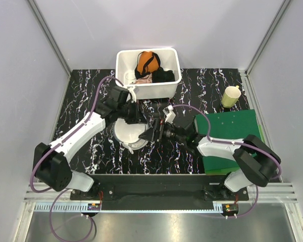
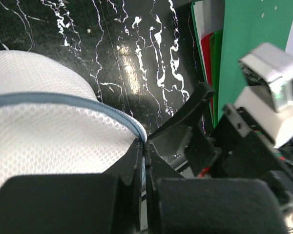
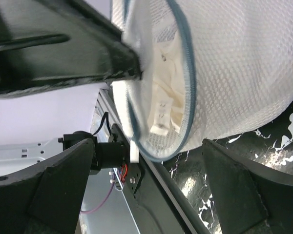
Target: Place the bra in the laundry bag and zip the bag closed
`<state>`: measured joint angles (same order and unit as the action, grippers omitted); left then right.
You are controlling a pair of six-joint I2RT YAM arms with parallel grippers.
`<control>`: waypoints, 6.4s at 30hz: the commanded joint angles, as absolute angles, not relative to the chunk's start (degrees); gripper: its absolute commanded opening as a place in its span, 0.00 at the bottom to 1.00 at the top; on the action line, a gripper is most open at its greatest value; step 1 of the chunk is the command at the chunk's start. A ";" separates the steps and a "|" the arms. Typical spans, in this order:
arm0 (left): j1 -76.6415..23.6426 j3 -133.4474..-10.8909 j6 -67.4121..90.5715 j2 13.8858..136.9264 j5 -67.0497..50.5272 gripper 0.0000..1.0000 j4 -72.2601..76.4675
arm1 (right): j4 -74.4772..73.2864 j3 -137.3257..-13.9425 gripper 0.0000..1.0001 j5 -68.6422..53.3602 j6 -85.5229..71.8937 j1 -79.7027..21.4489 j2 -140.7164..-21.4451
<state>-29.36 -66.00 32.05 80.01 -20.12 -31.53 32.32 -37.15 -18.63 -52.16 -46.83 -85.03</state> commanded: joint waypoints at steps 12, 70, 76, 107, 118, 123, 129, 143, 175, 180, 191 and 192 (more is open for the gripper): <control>-28.74 -62.08 27.24 60.78 -6.35 0.97 -37.96 | 33.58 -46.58 0.76 -14.40 -52.65 -45.53 -94.57; -49.31 -22.50 44.91 52.73 15.55 0.63 9.84 | 33.67 -44.21 0.03 -33.94 -82.26 -31.72 -94.93; -49.74 -21.62 46.76 54.93 16.26 0.50 16.61 | 31.03 -43.51 0.00 -27.26 -87.09 -35.06 -93.34; -50.89 -24.34 50.01 52.03 23.03 0.53 14.94 | 28.04 -43.07 0.00 -19.16 -91.05 -38.93 -89.56; -50.45 -26.63 50.54 53.44 25.22 0.28 11.25 | 28.21 -43.16 0.00 -19.25 -90.97 -39.55 -89.56; -50.27 -27.34 50.80 52.91 27.16 0.17 7.30 | 28.21 -42.54 0.00 -18.90 -90.53 -39.55 -89.12; -50.01 -27.42 49.66 50.80 27.34 0.00 3.17 | 28.30 -41.49 0.00 -18.63 -89.04 -39.46 -88.86; -42.01 -21.45 39.82 43.24 3.90 0.00 -0.20 | 15.14 -51.04 0.00 -38.21 -59.43 -26.63 -92.19; -45.35 -25.93 48.95 65.92 -10.90 0.00 28.83 | 34.00 -31.55 0.57 -19.86 -78.83 -31.90 -82.26; -44.92 -26.01 48.34 63.29 -7.31 0.00 22.61 | 32.35 -31.55 0.09 -19.85 -77.62 -30.25 -83.85; -25.59 -25.57 39.21 55.10 -16.42 0.00 5.45 | 17.35 -46.30 0.00 -47.89 -49.16 -20.74 -93.68; -25.40 -26.01 38.68 55.80 -18.00 0.00 5.97 | 8.18 -48.93 0.00 -48.86 -45.13 -20.83 -95.34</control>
<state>-29.06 -24.38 44.73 55.16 -13.19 10.00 24.03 -39.99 -37.95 -63.26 -22.79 -91.74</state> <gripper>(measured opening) 0.009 0.045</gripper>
